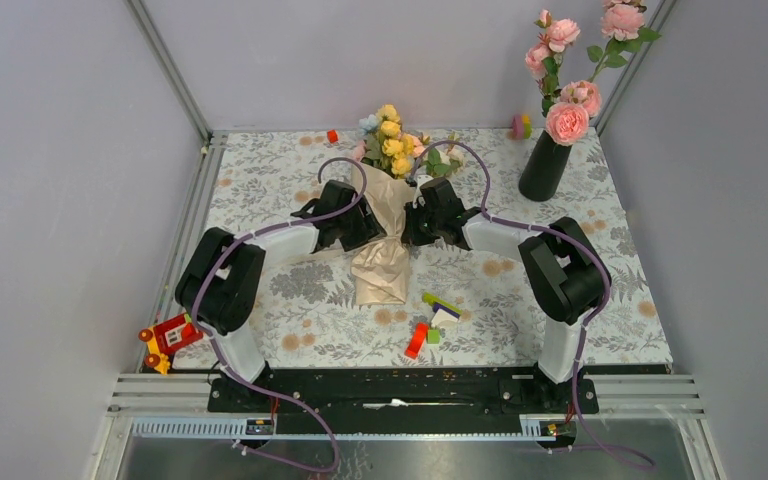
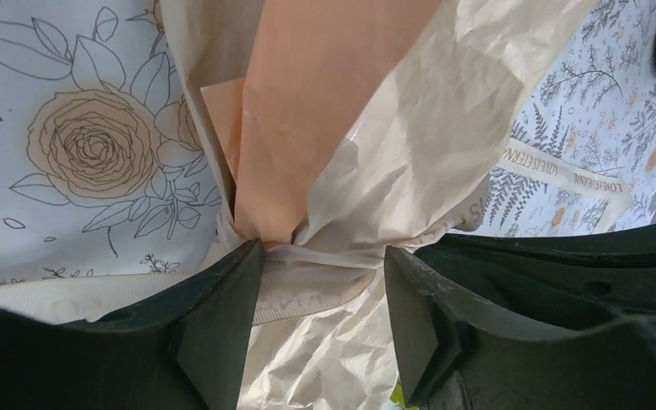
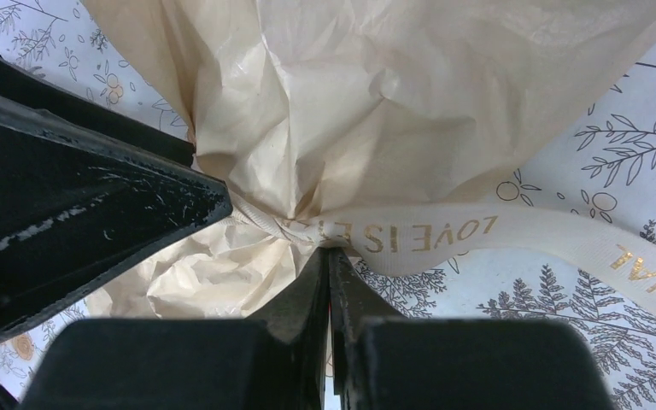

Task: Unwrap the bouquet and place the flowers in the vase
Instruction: Untie the ribbon from the wrapping paper.

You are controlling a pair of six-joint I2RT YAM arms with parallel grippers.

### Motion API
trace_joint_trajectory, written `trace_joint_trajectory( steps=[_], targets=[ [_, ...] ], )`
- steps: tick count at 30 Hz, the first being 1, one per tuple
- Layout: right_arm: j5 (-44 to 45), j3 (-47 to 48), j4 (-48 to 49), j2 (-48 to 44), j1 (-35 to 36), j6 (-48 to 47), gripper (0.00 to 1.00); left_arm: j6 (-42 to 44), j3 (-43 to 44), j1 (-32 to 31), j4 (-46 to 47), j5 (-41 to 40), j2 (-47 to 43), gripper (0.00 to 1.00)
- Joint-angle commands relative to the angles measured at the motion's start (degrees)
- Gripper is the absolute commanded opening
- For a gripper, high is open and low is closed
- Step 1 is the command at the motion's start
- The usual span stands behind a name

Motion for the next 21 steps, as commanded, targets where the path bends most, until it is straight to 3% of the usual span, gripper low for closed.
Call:
trace_joint_trajectory(
  steps=[1, 10, 21],
  targets=[
    [-0.56, 0.81, 2.45, -0.53, -0.21, -0.47, 0.03, -1.46, -1.48, -0.62, 2.05, -1.06, -3.63, 0.58],
    [-0.56, 0.73, 2.25, -0.52, -0.21, -0.44, 0.03, -3.18, -4.75, -0.88, 2.78, -4.10, -8.33, 0.58],
    [-0.63, 1.03, 1.83, -0.34, -0.26, -0.44, 0.02, -4.66, -6.91, -1.14, 4.02, -2.15, -8.95, 0.58]
  ],
)
